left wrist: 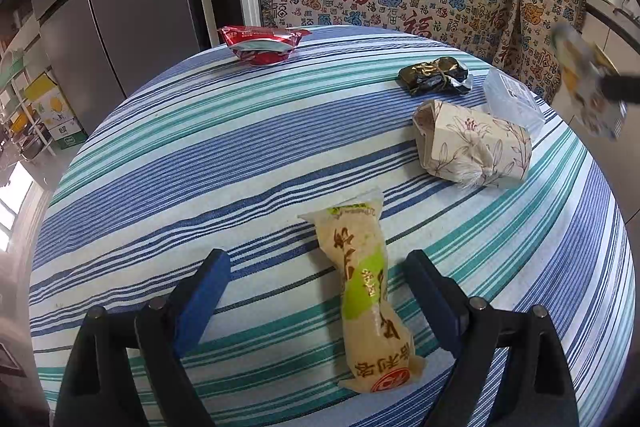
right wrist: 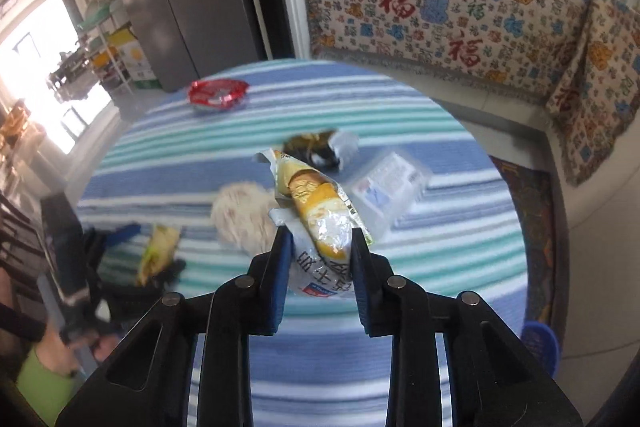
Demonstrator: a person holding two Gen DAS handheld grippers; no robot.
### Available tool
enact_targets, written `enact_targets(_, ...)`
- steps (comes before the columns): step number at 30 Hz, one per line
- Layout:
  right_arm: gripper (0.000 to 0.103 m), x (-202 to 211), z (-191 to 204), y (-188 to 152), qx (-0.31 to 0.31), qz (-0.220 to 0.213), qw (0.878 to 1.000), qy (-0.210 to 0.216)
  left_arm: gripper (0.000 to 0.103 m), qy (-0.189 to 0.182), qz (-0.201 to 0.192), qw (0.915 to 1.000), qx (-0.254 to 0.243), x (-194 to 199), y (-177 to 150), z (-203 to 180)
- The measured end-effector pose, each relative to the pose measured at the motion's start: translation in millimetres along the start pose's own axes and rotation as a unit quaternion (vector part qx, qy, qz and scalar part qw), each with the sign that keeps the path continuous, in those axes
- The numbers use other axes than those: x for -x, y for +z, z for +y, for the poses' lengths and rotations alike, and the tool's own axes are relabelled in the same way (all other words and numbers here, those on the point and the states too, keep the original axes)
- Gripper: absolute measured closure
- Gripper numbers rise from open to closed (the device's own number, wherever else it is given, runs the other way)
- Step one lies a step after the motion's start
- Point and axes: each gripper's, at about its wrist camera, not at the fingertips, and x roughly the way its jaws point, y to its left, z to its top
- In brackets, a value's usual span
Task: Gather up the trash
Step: 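Grasp the yellow-green snack stick with the left tool while the right tool grasps the white snack bag, then carry the snack stick and white snack bag to the blue wastebasket and release both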
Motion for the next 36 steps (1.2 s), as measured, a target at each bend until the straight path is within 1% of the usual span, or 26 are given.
enact_targets(2, 0.073, -6, -1, -32, -0.004, 0.024, 0.999, -0.023, 0.011, 0.000, 0.000, 1.0000, 0.000, 0, 0, 0)
enact_targets(3, 0.072, -11, 0, -46, -0.001, 0.026, 0.999, -0.032, 0.011, 0.000, 0.000, 1.0000, 0.000, 0, 0, 0)
enact_targets(4, 0.068, -15, 1, -60, 0.000, 0.022, 0.999, -0.032, 0.011, 0.000, 0.000, 1.0000, 0.000, 0, 0, 0)
enact_targets(6, 0.045, -20, 2, -85, -0.012, 0.010, 0.999, -0.033, 0.011, 0.000, 0.000, 1.0000, 0.000, -1, 0, 0)
enact_targets(7, 0.020, -20, 4, -97, -0.019, -0.002, 0.999, -0.040, 0.011, 0.000, 0.000, 1.0000, 0.000, 0, 0, 0)
enact_targets(8, 0.008, -17, 6, -111, -0.024, -0.015, 0.998, -0.052, 0.011, 0.000, 0.000, 1.0000, 0.000, 0, 0, 0)
enact_targets(9, 0.007, -15, 8, -121, -0.026, -0.026, 0.997, -0.067, 0.011, 0.000, 0.000, 1.0000, 0.000, -1, 0, 0)
enact_targets(10, 0.007, -16, 10, -129, -0.024, -0.028, 0.996, -0.076, 0.011, 0.000, 0.000, 1.0000, 0.000, -1, 0, 0)
enact_targets(13, 0.007, -30, 13, -142, -0.026, 0.001, 0.997, -0.069, 0.011, 0.000, 0.000, 1.0000, 0.000, 0, 0, 0)
enact_targets(14, 0.005, -31, 11, -143, -0.037, -0.008, 0.997, -0.062, 0.011, 0.000, 0.000, 1.0000, 0.000, 0, 0, 0)
enact_targets(15, 0.004, -33, 11, -143, -0.040, -0.009, 0.997, -0.067, 0.011, 0.000, 0.000, 1.0000, 0.000, 0, 0, 0)
enact_targets(16, 0.000, -36, 10, -140, -0.043, -0.011, 0.997, -0.070, 0.011, 0.000, 0.000, 1.0000, 0.000, -1, 0, 0)
enact_targets(20, 0.000, -45, 11, -131, -0.052, -0.017, 0.996, -0.077, 0.010, -0.003, 0.001, 1.0000, 0.002, -1, 1, 2)
enact_targets(22, 0.000, -46, 13, -131, -0.056, -0.018, 0.995, -0.084, 0.010, -0.003, 0.001, 1.0000, 0.002, -3, 2, 2)
enact_targets(31, 0.000, -46, 12, -130, -0.060, -0.021, 0.994, -0.085, 0.009, -0.006, 0.002, 1.0000, -0.002, -2, 1, 1)
enact_targets(33, 0.000, -46, 11, -131, -0.060, -0.020, 0.994, -0.083, 0.009, -0.021, 0.010, 0.9994, -0.026, 4, -4, 1)
enact_targets(34, 0.000, -46, 10, -130, -0.057, -0.017, 0.995, -0.078, 0.009, -0.033, 0.021, 0.9984, -0.040, 8, -7, 3)
enact_targets(36, 0.003, -42, 5, -128, -0.042, 0.004, 0.998, -0.052, 0.010, -0.055, 0.037, 0.9963, -0.056, 18, -14, 8)
